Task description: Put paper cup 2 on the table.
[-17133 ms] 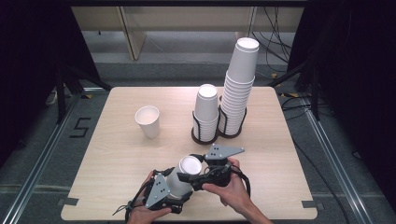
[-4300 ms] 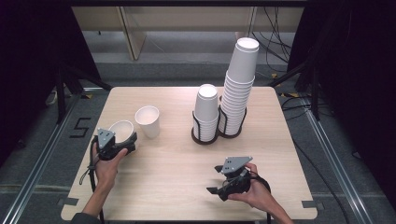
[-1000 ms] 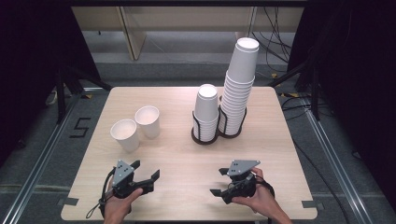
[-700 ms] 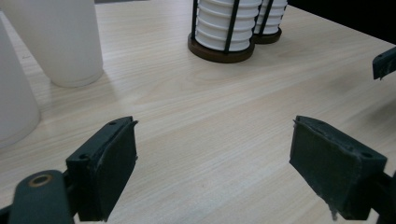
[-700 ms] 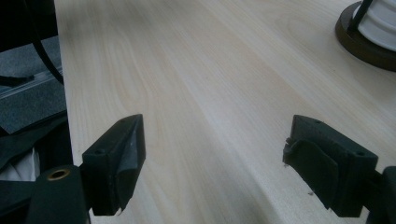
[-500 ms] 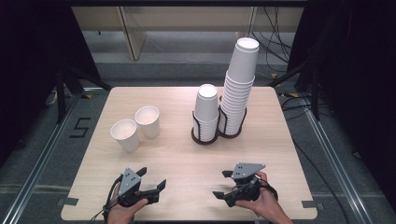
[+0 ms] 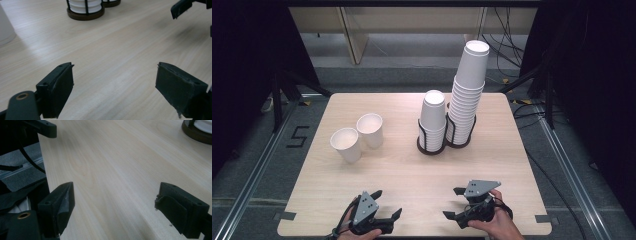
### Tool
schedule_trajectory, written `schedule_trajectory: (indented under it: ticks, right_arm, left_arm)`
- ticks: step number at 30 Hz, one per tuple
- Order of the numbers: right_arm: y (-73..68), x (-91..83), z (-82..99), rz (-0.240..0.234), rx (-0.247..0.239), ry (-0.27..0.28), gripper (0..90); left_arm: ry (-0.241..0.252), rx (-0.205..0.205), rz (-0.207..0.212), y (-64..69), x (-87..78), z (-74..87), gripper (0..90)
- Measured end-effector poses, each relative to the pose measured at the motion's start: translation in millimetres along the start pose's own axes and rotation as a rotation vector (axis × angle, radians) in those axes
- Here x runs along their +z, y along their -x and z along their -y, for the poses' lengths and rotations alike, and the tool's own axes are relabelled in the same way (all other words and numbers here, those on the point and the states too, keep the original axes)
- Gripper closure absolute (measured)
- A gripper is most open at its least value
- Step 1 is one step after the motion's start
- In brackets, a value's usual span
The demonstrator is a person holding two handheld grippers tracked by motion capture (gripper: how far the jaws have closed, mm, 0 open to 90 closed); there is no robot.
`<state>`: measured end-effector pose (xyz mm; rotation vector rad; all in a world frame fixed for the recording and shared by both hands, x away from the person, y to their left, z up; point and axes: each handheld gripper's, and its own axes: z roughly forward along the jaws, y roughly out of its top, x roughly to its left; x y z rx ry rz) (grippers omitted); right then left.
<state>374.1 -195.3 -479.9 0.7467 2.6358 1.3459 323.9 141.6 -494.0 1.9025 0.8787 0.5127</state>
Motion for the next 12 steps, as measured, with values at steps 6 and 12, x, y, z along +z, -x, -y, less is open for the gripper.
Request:
schedule_trajectory:
  ticks: [6, 12]
  right_arm:
    - [-2.3, -1.1, 5.2, 0.003, -0.006, -0.003, 15.8]
    - [-3.6, 2.5, 5.8, 0.011, -0.001, -0.002, 15.8]
  left_arm:
    - [-0.012, 0.008, -0.003, 1.5, 3.2, 0.9, 14.3]
    - [-0.040, -0.012, -0.011, -1.1, 4.1, 1.4, 14.4]
